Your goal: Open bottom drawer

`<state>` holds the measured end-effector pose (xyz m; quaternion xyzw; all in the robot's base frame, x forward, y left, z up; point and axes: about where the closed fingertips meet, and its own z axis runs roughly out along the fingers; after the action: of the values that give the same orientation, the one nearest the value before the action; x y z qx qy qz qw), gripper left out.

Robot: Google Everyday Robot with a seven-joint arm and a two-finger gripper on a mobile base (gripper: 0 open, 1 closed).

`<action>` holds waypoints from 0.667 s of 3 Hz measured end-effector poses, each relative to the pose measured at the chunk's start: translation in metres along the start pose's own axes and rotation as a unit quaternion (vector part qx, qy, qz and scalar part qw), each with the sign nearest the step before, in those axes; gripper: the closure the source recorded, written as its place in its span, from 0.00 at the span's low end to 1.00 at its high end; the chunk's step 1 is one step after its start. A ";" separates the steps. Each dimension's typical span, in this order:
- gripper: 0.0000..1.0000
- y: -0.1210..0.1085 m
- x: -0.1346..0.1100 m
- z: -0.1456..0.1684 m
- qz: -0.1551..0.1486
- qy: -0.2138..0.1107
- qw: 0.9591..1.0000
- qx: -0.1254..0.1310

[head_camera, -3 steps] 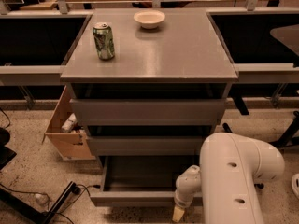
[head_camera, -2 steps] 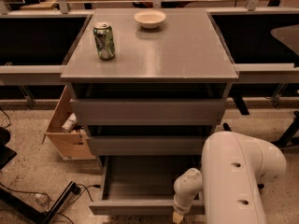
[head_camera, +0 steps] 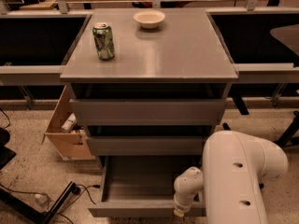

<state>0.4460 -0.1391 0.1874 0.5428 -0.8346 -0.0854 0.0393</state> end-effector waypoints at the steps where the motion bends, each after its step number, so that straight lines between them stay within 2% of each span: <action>1: 1.00 0.001 0.001 -0.001 0.002 0.001 1.000 -0.002; 2: 1.00 0.000 0.001 -0.002 0.002 0.001 1.000 -0.002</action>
Offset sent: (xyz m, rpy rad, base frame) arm -0.3949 -0.1056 0.0339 -0.1016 0.6242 -0.4840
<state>0.4458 -0.1401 0.1893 0.5412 -0.8355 -0.0863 0.0412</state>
